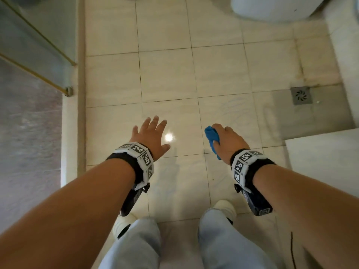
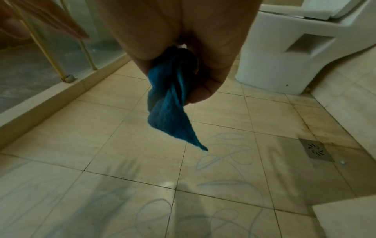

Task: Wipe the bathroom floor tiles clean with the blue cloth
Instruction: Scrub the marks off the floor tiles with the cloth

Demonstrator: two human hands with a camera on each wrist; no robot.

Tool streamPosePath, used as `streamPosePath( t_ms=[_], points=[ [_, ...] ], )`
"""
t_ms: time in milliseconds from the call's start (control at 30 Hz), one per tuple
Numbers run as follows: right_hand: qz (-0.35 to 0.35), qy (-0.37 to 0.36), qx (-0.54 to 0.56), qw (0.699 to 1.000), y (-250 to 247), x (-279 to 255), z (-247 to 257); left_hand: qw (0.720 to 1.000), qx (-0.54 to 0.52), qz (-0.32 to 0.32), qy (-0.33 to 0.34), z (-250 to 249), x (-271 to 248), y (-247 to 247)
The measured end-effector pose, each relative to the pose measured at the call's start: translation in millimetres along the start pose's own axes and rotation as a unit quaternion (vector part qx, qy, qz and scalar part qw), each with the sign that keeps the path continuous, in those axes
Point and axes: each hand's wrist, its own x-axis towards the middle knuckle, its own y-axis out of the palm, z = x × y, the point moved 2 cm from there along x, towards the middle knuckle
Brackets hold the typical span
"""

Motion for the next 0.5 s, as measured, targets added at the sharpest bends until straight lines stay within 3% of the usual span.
streamPosePath(
  t_ms=[267, 500],
  points=[
    [-0.001, 0.023, 0.006, 1.0, -55, -29, -30, 0.999, -0.048, -0.008, 0.009, -63, -20, -61],
    [-0.017, 0.016, -0.049, 0.999, -67, -7, -34, 0.997, -0.051, 0.01, 0.056, -77, 10, -66]
  ],
)
